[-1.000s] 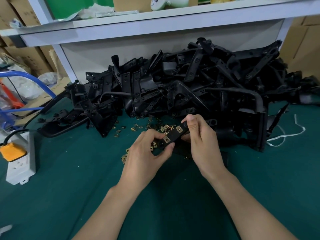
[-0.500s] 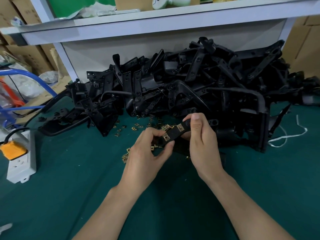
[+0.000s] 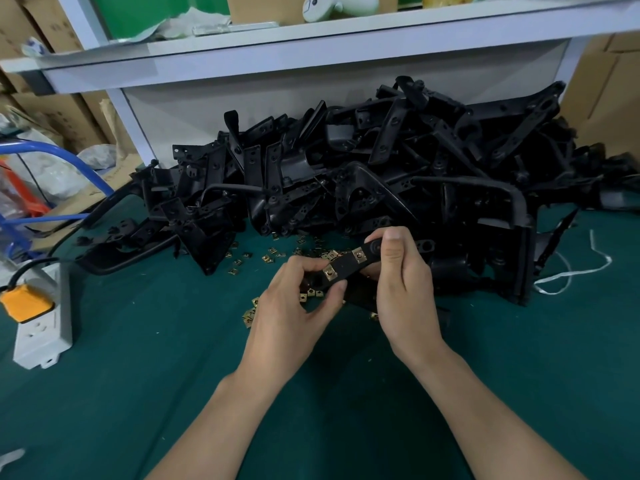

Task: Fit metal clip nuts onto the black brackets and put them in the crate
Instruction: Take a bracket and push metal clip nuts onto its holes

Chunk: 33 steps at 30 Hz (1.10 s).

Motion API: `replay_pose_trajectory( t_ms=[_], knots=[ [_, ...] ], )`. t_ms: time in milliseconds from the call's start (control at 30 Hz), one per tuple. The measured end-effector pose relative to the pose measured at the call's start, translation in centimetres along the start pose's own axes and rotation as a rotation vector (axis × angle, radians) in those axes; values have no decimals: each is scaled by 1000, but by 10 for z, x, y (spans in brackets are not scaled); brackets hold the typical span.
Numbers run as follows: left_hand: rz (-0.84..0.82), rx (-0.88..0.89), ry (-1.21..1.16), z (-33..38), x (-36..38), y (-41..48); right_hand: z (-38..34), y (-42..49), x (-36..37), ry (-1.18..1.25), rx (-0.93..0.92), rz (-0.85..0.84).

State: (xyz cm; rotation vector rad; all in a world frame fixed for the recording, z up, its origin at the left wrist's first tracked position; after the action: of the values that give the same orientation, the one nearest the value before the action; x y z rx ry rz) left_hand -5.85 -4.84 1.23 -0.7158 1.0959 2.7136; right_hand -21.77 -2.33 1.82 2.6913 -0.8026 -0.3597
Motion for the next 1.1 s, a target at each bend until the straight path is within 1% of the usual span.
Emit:
replay_pose_trajectory(
  t_ms=[133, 500, 633, 833, 967, 1100],
  knots=[
    [-20, -8, 1, 2, 0, -1, 5, 0, -1, -43, 36, -18],
    [-28, -13, -2, 0, 1, 0, 4, -2, 0, -77, 24, -53],
    [-43, -15, 6, -3, 3, -1, 4, -3, 1, -156, 9, -65],
    [-101, -52, 18, -6, 9, -7, 6, -11, 1, -291, -17, 2],
    [-171, -82, 19, -6, 12, -13, 8, -17, -1, -384, -35, 27],
    [-196, -82, -29, 0, 13, -18, 4, -24, -7, -393, -51, 53]
  ],
)
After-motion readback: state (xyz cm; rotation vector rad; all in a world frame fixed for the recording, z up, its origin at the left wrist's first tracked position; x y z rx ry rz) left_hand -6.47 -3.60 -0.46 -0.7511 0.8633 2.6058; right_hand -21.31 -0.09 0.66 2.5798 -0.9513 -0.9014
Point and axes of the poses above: each hand's wrist, its own y-axis towards the middle knuckle, its own x-axis out of the palm, z = x × y, the point moved 4 cm from there along y, towards the middle knuckle, and after that the axes turned 5 degrees about x, right-handed, at the moved point
